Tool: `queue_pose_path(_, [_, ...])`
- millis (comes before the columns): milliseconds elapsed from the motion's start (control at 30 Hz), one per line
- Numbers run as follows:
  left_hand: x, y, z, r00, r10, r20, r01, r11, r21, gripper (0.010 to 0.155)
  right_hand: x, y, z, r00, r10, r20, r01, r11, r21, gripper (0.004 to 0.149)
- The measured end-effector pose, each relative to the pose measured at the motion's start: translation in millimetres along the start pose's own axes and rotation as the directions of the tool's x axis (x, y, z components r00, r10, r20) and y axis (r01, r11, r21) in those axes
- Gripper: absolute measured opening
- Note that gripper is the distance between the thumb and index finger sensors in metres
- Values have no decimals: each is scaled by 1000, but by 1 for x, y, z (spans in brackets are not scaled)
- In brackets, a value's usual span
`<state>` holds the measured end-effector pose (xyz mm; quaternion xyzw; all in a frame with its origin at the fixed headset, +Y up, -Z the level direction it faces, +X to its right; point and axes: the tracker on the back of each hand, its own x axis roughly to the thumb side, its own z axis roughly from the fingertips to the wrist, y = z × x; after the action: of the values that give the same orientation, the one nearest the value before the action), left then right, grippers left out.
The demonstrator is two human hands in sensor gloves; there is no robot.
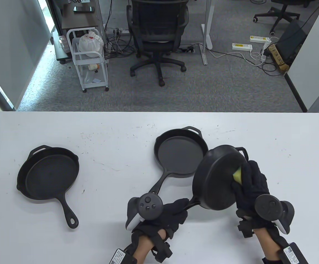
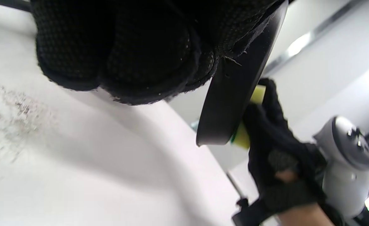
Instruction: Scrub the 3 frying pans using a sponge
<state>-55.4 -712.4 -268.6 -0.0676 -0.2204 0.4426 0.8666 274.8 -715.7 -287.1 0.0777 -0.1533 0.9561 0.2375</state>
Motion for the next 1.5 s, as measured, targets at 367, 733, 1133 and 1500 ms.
queue_pose_path(367, [5, -7, -1, 990, -141, 7, 141, 986, -93, 58, 83, 6, 31, 923, 154, 353, -119, 986, -117, 69])
queue_pose_path(733, [9, -6, 1, 997, -67, 40, 67, 998, -9, 58, 3, -15, 3, 999, -16, -29, 14, 996, -84, 69])
queue_pose_path(1133, [5, -7, 3, 992, -129, -7, 129, 989, 66, 58, 80, 11, 29, 918, 156, 365, -134, 987, -85, 68])
queue_pose_path(1500, [14, -23, -2, 993, -90, 80, 95, 994, -56, 58, 4, -30, 5, 993, -116, -30, 111, 985, -131, 73])
